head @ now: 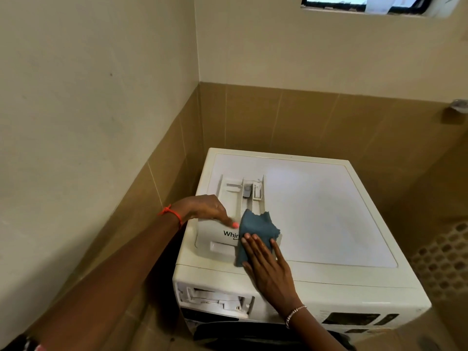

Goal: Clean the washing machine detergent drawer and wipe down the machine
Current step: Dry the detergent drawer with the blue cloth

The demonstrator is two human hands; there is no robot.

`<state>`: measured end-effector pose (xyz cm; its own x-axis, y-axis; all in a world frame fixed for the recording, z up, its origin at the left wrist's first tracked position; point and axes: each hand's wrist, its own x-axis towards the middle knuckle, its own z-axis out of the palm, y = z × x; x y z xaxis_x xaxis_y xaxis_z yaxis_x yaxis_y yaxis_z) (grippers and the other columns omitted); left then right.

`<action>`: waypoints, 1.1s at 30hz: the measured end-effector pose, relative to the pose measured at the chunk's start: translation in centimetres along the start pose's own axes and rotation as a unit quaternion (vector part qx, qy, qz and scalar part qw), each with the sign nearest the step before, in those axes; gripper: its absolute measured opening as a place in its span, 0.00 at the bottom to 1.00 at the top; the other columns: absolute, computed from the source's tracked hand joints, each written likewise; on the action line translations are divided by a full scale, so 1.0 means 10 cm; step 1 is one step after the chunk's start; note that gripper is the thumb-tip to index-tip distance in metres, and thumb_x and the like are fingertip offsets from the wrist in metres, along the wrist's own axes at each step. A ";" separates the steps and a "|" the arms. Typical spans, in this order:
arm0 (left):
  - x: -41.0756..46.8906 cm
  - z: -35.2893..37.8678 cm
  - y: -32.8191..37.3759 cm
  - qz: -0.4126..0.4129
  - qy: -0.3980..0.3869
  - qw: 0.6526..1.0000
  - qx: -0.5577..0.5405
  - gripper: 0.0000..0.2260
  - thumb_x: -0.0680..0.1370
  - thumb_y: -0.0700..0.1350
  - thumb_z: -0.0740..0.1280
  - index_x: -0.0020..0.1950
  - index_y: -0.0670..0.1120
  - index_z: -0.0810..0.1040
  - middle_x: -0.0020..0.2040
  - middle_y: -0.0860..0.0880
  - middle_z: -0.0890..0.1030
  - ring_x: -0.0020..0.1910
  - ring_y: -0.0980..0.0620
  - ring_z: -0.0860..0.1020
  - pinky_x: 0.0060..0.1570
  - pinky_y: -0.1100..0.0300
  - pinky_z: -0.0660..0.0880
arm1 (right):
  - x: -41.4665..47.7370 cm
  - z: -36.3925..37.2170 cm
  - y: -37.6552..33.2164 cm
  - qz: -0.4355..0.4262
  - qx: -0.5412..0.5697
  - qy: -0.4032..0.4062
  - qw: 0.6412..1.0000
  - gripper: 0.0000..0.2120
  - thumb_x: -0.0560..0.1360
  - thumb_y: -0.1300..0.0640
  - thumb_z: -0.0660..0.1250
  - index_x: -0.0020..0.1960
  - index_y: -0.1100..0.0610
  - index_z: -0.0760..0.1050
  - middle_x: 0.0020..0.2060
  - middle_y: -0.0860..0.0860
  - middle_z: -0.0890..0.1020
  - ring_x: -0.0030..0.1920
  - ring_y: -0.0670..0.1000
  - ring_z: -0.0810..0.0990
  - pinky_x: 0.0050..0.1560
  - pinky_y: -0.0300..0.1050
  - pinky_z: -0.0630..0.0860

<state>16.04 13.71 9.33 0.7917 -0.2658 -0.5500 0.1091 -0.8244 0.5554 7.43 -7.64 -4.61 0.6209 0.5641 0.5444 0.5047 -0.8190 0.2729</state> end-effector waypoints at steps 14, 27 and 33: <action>-0.04 0.01 0.00 0.065 -0.047 0.997 -0.006 0.14 0.71 0.42 0.73 0.55 0.42 0.82 0.54 0.45 0.83 0.49 0.51 0.81 0.50 0.62 0.77 | -0.30 0.03 0.45 -0.118 0.012 -0.061 0.991 0.32 0.76 0.56 0.58 0.76 0.59 0.49 0.76 0.52 0.49 0.76 0.50 0.47 0.75 0.51 0.41; -0.04 0.06 -0.09 0.053 -0.021 0.997 -0.053 0.11 0.70 0.48 0.73 0.50 0.45 0.84 0.51 0.48 0.84 0.54 0.51 0.79 0.62 0.54 0.71 | 0.20 0.08 0.35 -0.329 0.076 -0.139 0.931 0.22 0.78 0.59 0.50 0.71 0.56 0.64 0.70 0.49 0.69 0.70 0.46 0.67 0.74 0.44 0.53; -0.09 0.08 -0.05 0.051 -0.007 0.996 -0.069 0.13 0.70 0.47 0.74 0.51 0.43 0.83 0.44 0.50 0.83 0.42 0.58 0.79 0.57 0.58 0.74 | 0.39 0.06 0.02 -0.326 0.072 -0.162 0.928 0.21 0.77 0.58 0.52 0.70 0.55 0.67 0.68 0.48 0.72 0.69 0.46 0.68 0.74 0.47 0.49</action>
<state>14.78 13.97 9.03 0.7940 -0.3526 -0.4953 0.1108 -0.7171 0.6881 10.30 -5.55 -2.94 0.2908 0.9564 0.0266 0.8972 -0.2822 0.3397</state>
